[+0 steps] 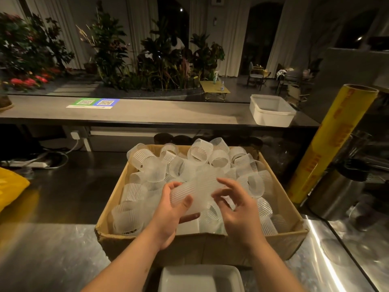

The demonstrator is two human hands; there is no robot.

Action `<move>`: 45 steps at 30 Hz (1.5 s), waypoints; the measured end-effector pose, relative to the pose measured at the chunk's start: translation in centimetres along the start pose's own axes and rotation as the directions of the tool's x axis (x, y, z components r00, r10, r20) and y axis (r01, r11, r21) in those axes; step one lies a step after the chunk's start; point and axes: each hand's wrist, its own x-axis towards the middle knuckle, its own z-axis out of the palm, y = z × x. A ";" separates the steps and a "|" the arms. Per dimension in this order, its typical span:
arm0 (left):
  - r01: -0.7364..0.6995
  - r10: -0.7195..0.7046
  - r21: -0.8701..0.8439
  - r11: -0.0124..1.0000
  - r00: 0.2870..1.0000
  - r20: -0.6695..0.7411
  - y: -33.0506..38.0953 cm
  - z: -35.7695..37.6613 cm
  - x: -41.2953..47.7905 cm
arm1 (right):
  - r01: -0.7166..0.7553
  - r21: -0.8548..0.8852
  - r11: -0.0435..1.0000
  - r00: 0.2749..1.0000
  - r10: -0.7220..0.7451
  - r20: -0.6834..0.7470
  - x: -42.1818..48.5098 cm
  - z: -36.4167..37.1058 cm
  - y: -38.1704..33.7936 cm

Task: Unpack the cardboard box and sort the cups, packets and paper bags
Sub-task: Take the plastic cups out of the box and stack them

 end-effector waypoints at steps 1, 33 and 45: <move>-0.005 0.005 0.019 1.000 1.000 -0.014 0.0 0.1 -0.1 | 0.029 -0.016 0.999 0.999 -0.028 0.016 -0.2 0.0 0.1; -0.133 0.143 0.110 0.985 0.986 -0.084 -0.3 0.3 -0.5 | -0.284 0.129 0.950 0.953 0.294 -0.069 3.5 -0.1 1.7; -0.097 0.102 0.149 0.984 0.994 -0.030 -0.4 0.2 -0.1 | -0.265 0.387 0.883 0.963 0.220 0.157 1.4 -1.3 1.3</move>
